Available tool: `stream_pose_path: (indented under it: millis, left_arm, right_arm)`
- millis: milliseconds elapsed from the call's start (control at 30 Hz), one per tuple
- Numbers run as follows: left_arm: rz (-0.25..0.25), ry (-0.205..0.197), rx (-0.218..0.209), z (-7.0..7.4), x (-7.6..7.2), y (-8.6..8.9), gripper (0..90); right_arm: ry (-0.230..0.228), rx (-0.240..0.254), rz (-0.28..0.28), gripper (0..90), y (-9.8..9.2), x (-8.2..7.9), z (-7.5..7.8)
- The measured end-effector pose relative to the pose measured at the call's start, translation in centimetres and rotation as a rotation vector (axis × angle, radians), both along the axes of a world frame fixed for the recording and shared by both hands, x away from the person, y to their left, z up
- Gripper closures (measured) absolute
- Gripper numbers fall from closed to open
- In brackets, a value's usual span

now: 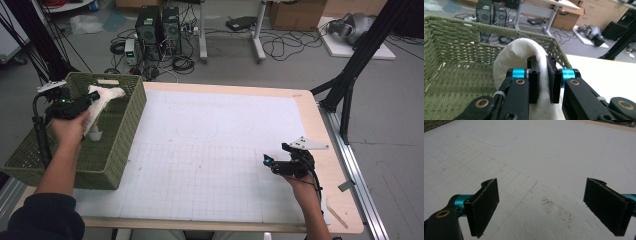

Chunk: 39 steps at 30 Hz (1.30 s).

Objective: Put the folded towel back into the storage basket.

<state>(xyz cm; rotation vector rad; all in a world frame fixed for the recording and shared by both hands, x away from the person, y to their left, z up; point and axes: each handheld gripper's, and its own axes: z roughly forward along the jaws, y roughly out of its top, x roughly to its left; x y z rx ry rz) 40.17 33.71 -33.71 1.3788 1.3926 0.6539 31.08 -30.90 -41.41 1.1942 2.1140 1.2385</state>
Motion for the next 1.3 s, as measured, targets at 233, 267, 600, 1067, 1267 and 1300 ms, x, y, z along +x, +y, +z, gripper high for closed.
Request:
stream_pose_path:
  millis: [233,267,600,1067,1267,1300]
  left_arm:
    - [0.048,0.097,0.049,-1.2,-0.1,0.7,82.3]
    - [0.056,0.11,0.05,-1.5,-0.1,0.8,82.3]
    - [0.148,0.236,0.075,-2.6,-1.3,1.7,81.8]
    - [0.232,0.305,0.043,-3.5,-2.6,2.7,77.7]
    - [0.264,0.351,0.05,-3.7,-3.0,3.4,61.0]
    - [0.263,0.352,0.06,-3.6,-3.1,3.4,56.1]
  right_arm:
    - [-0.003,-0.003,0.004,12.4,0.1,0.0,0.0]
    - [-0.002,-0.002,0.004,12.4,0.1,-0.1,0.0]
    - [-0.004,-0.001,0.004,12.4,0.2,-0.1,0.1]
    - [-0.007,-0.003,0.01,12.4,0.4,0.0,0.2]
    - [-0.008,-0.005,0.01,12.4,0.3,0.0,0.1]
    - [-0.003,-0.004,0.01,12.4,0.4,0.0,0.1]
